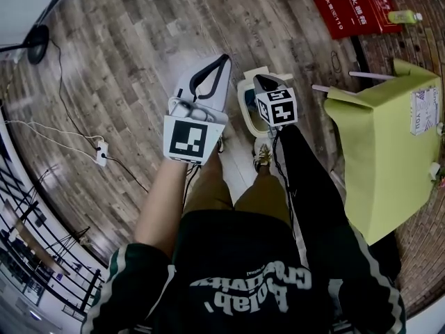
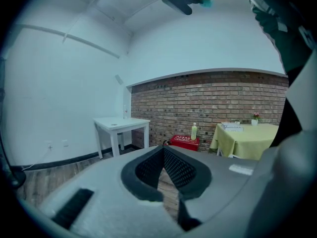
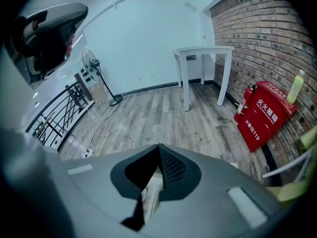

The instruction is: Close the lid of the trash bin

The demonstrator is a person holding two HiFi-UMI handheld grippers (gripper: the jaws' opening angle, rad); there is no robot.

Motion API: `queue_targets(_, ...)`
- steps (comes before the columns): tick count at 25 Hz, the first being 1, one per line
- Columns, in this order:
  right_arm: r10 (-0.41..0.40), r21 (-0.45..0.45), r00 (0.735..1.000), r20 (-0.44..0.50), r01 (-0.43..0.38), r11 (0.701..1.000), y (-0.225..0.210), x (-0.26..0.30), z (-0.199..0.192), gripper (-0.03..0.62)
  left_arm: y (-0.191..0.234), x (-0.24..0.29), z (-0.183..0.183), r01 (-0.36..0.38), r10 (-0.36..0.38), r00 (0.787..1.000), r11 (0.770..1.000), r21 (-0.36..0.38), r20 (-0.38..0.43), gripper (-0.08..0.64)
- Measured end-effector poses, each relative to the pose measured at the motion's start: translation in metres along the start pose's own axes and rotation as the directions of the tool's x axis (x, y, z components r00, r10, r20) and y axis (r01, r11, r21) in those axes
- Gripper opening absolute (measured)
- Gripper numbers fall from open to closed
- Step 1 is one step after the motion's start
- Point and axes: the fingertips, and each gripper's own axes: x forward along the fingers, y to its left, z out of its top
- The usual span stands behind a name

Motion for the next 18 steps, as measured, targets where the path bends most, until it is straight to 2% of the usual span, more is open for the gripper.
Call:
queue_targets(6, 0.005, -0.034, 0.998, -0.068, -0.007, 0.999, 0.007, 0.012, -0.008, 0.002, 0.006, -0.005, -0.005, -0.005, 0.005, 1.000, 1.000, 0.015, -0.012, 0.005)
queue_targets(18, -0.031, -0.034, 0.997, -0.076, 0.029, 0.999, 0.006, 0.003, -0.020, 0.003, -0.006, -0.009, -0.006, 0.032, -0.032, 0.999, 0.999, 0.027, -0.003, 0.005)
